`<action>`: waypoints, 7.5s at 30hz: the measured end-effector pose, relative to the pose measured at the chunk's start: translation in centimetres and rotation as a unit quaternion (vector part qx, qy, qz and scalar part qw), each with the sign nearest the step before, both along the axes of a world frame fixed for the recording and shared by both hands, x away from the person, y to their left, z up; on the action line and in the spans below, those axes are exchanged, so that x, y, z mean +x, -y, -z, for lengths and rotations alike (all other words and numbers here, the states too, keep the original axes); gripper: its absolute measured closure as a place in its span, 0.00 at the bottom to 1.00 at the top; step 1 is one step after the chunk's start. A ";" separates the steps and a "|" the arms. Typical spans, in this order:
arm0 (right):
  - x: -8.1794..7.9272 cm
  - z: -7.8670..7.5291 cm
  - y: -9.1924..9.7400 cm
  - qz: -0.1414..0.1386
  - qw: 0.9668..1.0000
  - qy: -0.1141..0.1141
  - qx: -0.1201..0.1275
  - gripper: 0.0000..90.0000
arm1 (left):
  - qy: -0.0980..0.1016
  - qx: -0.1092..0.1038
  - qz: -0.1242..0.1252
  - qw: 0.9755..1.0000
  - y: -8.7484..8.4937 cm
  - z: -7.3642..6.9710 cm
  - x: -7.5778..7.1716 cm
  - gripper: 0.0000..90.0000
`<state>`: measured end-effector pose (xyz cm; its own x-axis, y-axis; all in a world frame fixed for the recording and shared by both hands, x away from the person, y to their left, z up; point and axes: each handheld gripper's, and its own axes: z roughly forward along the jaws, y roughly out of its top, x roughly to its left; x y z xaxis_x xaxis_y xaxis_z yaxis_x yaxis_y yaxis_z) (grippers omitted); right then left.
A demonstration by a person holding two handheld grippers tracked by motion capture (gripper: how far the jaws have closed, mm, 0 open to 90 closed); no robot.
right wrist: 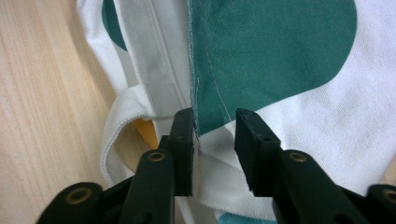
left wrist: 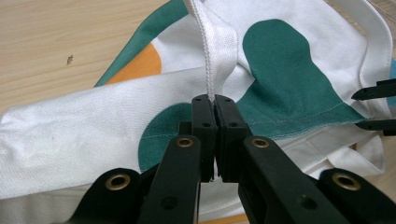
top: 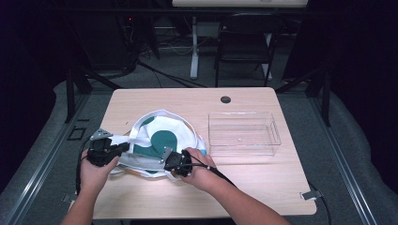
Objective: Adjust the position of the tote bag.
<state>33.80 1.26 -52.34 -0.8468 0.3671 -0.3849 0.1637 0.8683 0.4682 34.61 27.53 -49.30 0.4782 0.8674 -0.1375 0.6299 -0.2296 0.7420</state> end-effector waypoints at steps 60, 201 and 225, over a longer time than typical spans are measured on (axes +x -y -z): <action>1.1 -2.3 1.4 0.015 0.996 -0.067 0.060 0.99 | 0.047 0.079 0.043 0.995 1.9 0.0 -1.6 0.59; 3.9 -6.6 4.7 0.054 0.991 -0.012 0.124 0.71 | 0.076 0.202 0.099 0.971 6.7 -4.8 3.2 0.98; 5.6 -7.1 3.9 0.059 0.990 -0.016 0.124 0.74 | 0.073 0.201 0.093 0.972 7.0 -5.3 4.9 0.98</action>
<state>39.43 -2.63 -45.27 -0.8021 0.5448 -0.2445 0.2753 0.7006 0.6583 39.46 20.50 -44.01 0.6212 0.7333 0.2764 0.4438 -0.6199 0.6471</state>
